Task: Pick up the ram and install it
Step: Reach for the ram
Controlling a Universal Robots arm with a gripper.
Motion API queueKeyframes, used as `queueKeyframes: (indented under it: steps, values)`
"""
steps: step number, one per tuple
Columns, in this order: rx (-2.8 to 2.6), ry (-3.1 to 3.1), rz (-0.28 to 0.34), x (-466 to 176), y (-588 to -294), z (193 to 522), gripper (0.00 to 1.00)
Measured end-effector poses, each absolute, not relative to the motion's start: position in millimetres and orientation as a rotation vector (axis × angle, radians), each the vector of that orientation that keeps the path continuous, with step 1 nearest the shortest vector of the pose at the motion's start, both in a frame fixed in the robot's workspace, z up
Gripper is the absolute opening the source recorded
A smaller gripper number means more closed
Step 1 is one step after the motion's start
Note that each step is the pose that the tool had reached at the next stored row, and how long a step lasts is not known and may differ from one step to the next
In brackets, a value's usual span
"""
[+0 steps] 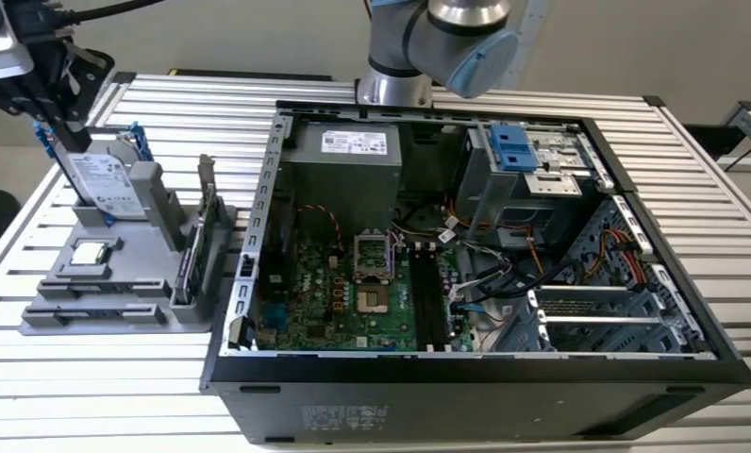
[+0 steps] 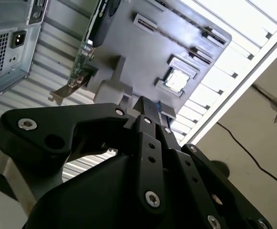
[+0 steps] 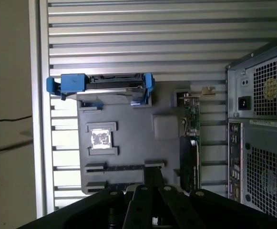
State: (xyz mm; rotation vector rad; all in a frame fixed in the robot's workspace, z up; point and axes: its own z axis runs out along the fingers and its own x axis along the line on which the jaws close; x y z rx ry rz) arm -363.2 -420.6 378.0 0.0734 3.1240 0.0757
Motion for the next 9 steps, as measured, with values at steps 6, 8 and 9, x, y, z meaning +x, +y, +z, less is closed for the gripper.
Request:
queueKeyframes:
  steps: [6, 8, 9]
  values:
    - [0.072, 3.124, 0.076, -364.5, -425.9, 377.0, 0.00]
    - [0.068, 3.124, 0.076, -364.6, -428.5, 376.7, 0.00]
    - [0.066, 3.124, 0.076, -364.7, -430.0, 376.6, 0.00]
